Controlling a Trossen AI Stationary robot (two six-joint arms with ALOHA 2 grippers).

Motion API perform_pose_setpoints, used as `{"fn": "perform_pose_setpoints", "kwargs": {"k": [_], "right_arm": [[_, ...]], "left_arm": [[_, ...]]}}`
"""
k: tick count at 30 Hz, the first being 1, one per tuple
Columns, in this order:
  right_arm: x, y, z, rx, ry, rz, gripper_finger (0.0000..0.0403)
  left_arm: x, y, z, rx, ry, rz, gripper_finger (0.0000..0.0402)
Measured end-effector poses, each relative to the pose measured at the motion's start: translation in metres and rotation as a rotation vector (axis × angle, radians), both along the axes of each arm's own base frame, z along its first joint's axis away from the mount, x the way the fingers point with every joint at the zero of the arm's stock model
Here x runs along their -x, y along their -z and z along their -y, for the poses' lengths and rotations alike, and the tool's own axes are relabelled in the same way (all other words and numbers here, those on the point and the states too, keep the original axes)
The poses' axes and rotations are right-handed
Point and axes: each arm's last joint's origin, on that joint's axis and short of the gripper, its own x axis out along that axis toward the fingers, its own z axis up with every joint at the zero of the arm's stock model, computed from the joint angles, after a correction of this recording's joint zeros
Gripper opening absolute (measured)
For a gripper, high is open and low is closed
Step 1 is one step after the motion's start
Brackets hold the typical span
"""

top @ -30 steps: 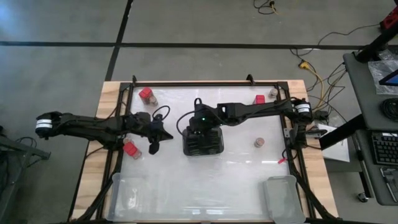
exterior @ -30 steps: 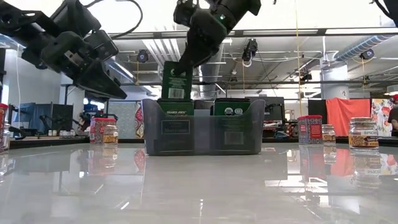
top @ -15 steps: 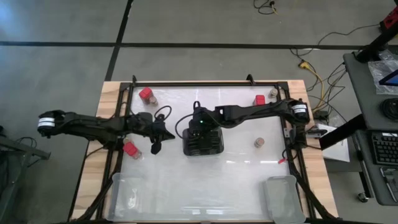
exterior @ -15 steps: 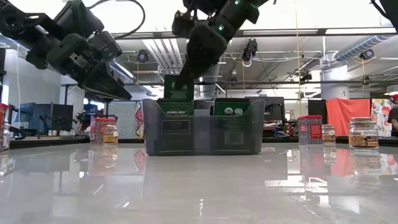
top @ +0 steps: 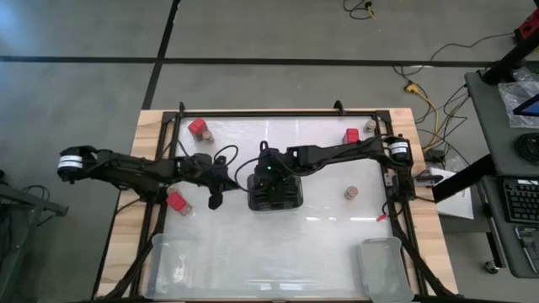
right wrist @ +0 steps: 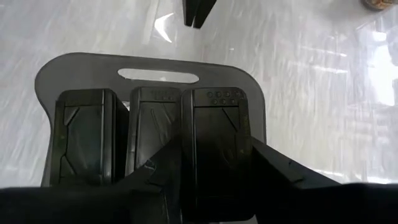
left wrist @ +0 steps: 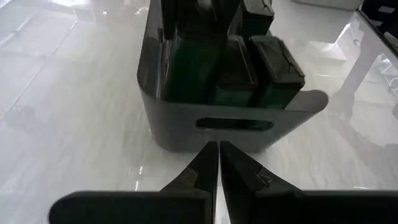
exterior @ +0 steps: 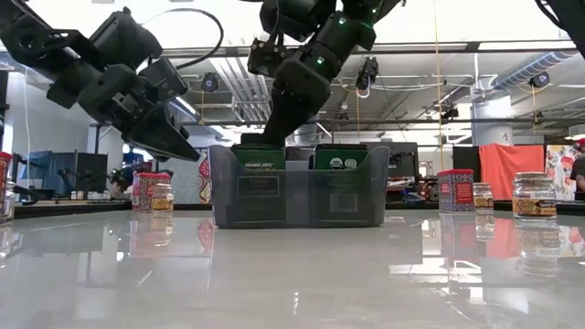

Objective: Sort spices by type
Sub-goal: Put the black seasoning can into the black bin

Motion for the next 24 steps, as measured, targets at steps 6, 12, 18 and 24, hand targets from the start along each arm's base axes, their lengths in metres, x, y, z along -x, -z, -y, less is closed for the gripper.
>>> {"fn": "perform_pose_setpoints", "kwargs": {"k": [6,12,18,24], "right_arm": [[0.000,0.001,0.001,-0.006,0.008,-0.002,0.0141],[0.000,0.001,0.001,-0.017,0.000,-0.002,0.0137],[0.000,0.001,-0.001,-0.048,-0.022,-0.003,0.0139],[0.000,0.000,0.002,-0.047,-0.019,-0.003,0.0140]], "left_arm": [[-0.008,0.005,-0.001,0.001,0.002,-0.024,0.0001],[-0.019,0.008,-0.003,-0.010,0.010,-0.040,0.0001],[-0.029,0.012,-0.004,-0.012,0.014,-0.063,0.0001],[-0.033,0.016,-0.005,-0.009,0.015,-0.085,0.0001]]}}
